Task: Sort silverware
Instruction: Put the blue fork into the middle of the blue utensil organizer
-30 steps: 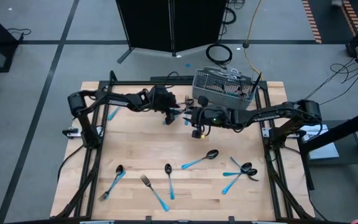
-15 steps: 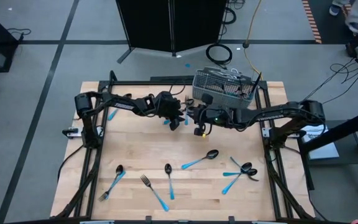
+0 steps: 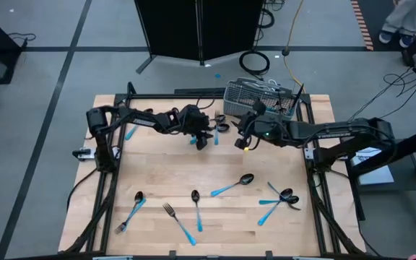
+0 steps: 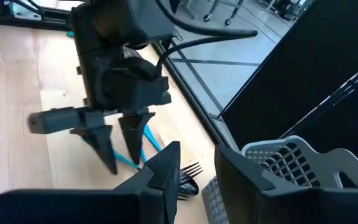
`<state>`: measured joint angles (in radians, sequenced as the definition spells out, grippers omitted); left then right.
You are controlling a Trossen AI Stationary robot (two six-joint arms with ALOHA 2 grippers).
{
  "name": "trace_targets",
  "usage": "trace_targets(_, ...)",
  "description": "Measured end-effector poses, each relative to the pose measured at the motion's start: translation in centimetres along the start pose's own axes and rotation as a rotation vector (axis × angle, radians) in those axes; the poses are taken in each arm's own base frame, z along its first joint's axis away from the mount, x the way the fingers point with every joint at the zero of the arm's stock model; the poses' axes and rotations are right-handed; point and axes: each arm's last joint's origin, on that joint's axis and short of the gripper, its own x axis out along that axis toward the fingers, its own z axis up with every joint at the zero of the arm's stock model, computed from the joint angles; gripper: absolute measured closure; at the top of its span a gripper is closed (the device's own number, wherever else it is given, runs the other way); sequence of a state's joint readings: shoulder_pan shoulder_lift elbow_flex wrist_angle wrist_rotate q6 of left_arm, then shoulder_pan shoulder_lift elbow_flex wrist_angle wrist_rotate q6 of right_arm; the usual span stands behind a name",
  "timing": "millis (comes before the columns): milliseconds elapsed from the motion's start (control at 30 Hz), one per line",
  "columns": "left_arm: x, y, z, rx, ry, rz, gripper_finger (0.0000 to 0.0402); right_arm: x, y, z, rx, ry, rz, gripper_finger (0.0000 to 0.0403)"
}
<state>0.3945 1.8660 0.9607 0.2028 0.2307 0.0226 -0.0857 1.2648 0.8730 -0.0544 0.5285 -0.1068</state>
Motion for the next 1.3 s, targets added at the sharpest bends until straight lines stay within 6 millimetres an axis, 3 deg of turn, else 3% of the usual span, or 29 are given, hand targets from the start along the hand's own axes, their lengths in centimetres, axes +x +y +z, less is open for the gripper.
trace_targets(133,-0.3,1.4,0.0,-0.023,0.031,0.028,0.024,0.3,0.0,-0.2,-0.002,0.013,0.003,0.0309)
trace_targets(267,-1.1,2.6,1.7,-0.056,0.138,0.031,0.024,0.8,0.4,-0.6,-0.026,0.039,0.009,0.0309)
trace_targets(400,-1.3,3.0,2.3,0.056,0.205,0.02,0.024,1.1,0.4,-0.7,-0.04,0.045,0.006,0.0309)
trace_targets(600,-0.6,3.3,1.5,0.153,0.254,0.04,0.024,1.2,0.2,-0.6,-0.021,0.038,-0.003,0.0309)
trace_targets(833,-0.9,4.7,1.6,0.123,0.263,0.077,0.024,1.2,0.3,-0.5,-0.012,0.02,0.025,0.0309)
trace_targets(1067,-2.1,7.2,3.1,0.076,0.234,0.096,0.024,1.2,0.3,-0.3,-0.006,0.007,0.046,0.031)
trace_targets(1300,-0.3,6.5,3.9,0.105,0.2,0.057,0.024,1.2,0.3,-0.3,-0.005,0.005,0.046,0.031)
